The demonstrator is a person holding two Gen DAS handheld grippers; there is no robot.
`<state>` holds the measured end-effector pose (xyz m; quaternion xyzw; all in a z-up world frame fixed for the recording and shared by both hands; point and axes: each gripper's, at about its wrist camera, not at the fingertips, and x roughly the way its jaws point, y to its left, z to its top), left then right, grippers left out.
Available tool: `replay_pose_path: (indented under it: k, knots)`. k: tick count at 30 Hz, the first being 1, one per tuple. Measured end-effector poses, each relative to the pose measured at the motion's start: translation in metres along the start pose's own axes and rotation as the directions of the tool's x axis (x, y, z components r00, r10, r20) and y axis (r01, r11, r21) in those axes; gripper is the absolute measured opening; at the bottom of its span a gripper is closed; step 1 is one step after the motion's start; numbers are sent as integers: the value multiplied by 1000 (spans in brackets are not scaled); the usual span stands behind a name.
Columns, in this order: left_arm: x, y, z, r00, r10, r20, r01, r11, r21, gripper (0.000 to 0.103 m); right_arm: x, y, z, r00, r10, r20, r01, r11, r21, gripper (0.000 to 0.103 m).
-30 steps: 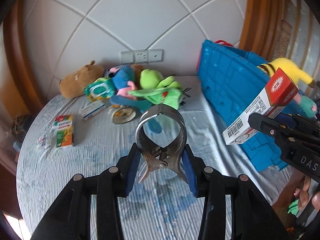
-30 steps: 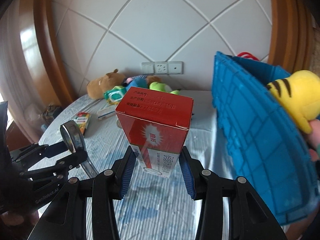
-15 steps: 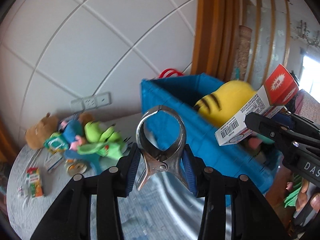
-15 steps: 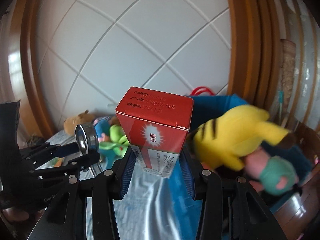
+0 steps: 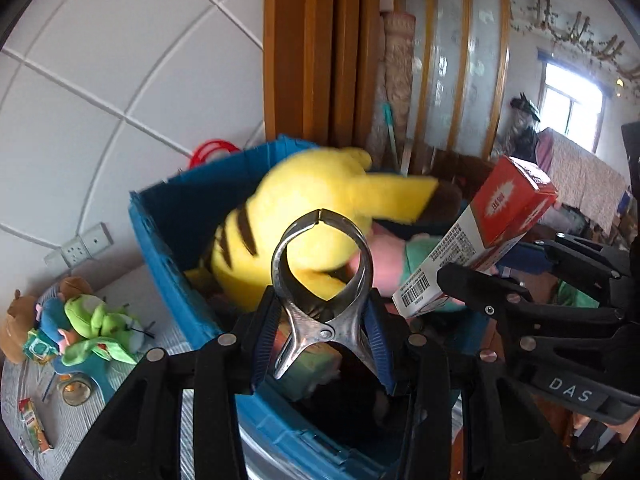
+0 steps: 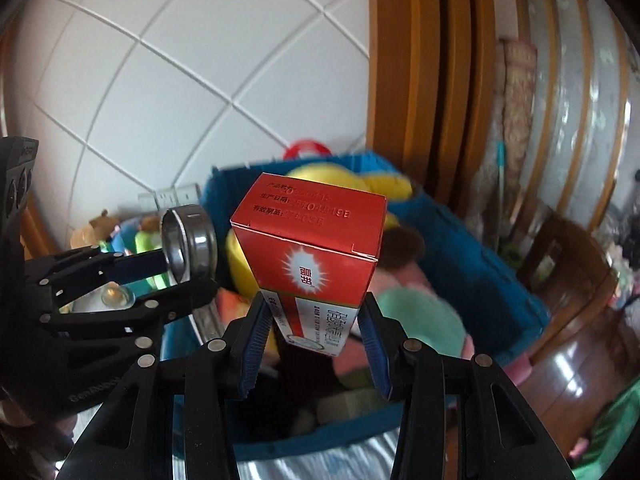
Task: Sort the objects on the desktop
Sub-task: 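Carry the metal clip and red medicine box with both tools into the blue crate, then open both tools to drop the clip and box into the crate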
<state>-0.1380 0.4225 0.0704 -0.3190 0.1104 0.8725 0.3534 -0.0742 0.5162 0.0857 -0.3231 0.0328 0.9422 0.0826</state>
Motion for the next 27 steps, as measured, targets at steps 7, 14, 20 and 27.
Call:
replay_pose_path:
  k: [7, 14, 20, 27]
  knots:
    - [44, -14, -20, 994, 28, -103, -27, 1000, 7, 42, 45, -21, -23, 992, 37, -124, -35, 999, 13, 43]
    - [57, -6, -36, 990, 47, -137, -46, 999, 8, 42, 68, -28, -31, 984, 32, -175, -30, 999, 15, 43]
    - [64, -6, -38, 987, 66, -144, -65, 998, 11, 44, 77, -30, -36, 982, 19, -190, -16, 1000, 16, 43]
    - [58, 2, -44, 985, 97, -140, -100, 995, -16, 74, 71, -34, -33, 986, -2, -167, 8, 999, 36, 61]
